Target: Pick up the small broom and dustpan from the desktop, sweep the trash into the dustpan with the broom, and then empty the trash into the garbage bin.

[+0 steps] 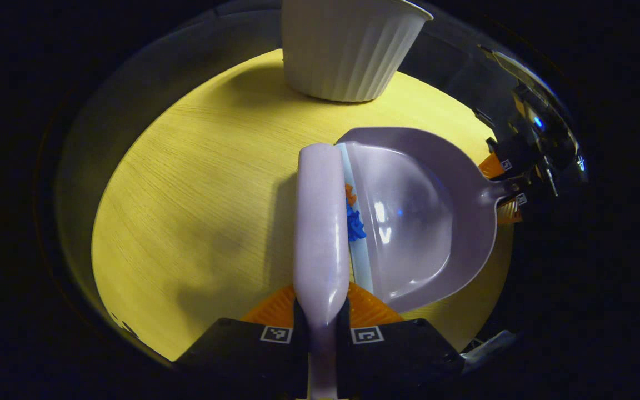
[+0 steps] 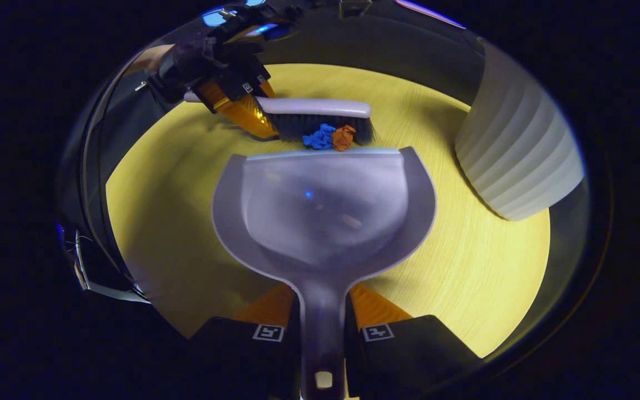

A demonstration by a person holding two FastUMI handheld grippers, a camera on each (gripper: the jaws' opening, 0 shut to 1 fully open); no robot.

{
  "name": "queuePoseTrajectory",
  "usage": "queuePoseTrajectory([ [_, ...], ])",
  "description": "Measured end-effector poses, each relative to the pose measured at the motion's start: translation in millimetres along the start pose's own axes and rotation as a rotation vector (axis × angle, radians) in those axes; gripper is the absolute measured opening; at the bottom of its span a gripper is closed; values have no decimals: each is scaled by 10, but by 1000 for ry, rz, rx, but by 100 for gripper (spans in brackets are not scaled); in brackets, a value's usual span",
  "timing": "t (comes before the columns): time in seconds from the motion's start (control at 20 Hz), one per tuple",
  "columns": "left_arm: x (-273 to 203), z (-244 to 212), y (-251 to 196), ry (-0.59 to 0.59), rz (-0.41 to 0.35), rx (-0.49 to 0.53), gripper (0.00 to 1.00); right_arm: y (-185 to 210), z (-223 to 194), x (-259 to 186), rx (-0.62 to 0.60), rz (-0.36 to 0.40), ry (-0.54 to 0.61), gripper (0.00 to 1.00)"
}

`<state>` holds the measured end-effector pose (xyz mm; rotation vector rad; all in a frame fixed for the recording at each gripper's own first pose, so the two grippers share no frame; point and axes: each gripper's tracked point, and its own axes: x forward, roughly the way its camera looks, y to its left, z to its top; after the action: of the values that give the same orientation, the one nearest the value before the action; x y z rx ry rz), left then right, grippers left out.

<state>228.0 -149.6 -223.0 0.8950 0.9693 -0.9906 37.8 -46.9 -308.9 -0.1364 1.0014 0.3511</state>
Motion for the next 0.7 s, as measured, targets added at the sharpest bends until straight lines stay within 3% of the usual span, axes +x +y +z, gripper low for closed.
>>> queuePoseTrajectory([
  [0.1,-28,1,-80,-5,-16,-15,24,-21,-12,43,-8,-7,-6,40],
  [0.25,-130,-29,-400,-12,-65,2,24,-110,60,91,-16,-14,-20,36],
  [0.4,-175,0,-454,-45,9,-10,24,-122,53,95,-11,-17,-27,36],
  [0.45,-211,10,-493,-71,20,-49,24,-126,44,87,1,-16,-28,40],
  [0.5,-229,10,-518,-97,30,-92,24,-123,31,66,21,-12,-32,36],
  [0.55,-250,1,-555,-120,46,-131,24,-124,34,52,37,-14,-38,39],
  [0.7,-397,-103,-462,-194,112,-251,24,-201,9,34,50,-39,-49,36],
])
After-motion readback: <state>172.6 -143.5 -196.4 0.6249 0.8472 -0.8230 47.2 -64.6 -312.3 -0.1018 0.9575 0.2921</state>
